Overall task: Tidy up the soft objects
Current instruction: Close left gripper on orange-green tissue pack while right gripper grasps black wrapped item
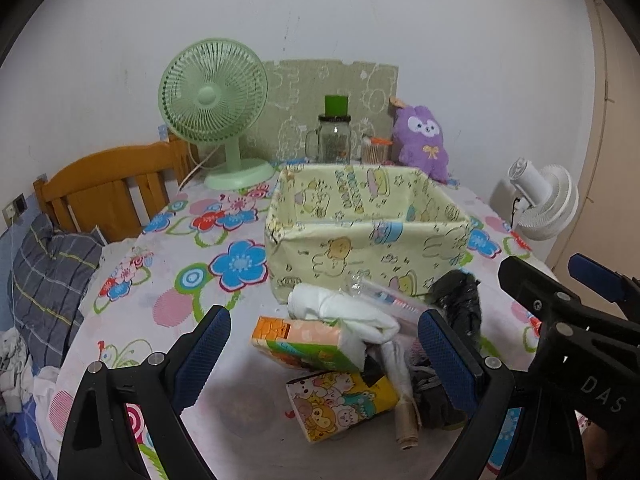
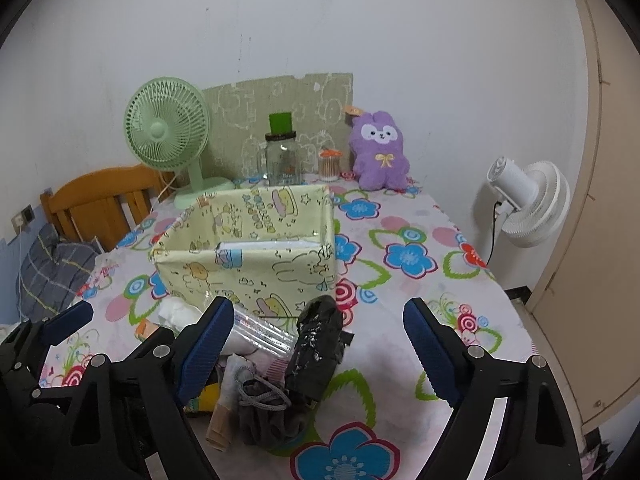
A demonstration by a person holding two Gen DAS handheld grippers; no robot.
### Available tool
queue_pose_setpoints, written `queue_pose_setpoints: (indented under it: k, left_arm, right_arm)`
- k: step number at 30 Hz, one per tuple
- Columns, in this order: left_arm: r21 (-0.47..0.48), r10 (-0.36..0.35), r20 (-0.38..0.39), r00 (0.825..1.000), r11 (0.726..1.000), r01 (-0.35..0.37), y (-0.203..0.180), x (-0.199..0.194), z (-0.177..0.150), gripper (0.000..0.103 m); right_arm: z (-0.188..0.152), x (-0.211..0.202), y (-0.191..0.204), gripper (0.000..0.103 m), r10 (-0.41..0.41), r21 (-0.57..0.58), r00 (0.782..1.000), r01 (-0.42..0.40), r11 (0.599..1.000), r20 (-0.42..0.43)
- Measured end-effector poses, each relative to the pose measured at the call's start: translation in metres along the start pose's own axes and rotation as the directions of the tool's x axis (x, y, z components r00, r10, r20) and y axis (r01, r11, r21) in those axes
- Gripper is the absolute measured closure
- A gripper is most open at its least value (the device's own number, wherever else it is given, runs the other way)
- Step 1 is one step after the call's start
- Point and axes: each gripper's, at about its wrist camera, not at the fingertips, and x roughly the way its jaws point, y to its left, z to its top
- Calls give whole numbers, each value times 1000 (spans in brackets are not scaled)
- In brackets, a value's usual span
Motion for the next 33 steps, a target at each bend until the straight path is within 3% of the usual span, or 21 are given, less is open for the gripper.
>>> queue_pose_setpoints:
  k: [26, 29, 31, 33]
  left_arm:
    - [-13, 6, -133, 991, 1000, -8, 18, 53, -15, 7]
    - [-18, -9, -143, 990, 1000, 6, 18, 58, -15, 13]
    - [-21, -21, -155, 988, 1000, 18, 18, 61, -16, 22]
    - [-25, -29, -161, 987, 999, 25, 16, 64, -18, 22]
  right_arm:
    - [-13, 62, 23, 17, 23, -22, 989, -27, 999, -149]
    - [-13, 66, 24, 17, 21, -23, 987, -25, 999, -157]
    - [-14, 68, 25, 17, 20, -26, 987, -25, 999, -162]
    - [-14, 71, 26, 18, 18, -29, 986, -23, 999, -168]
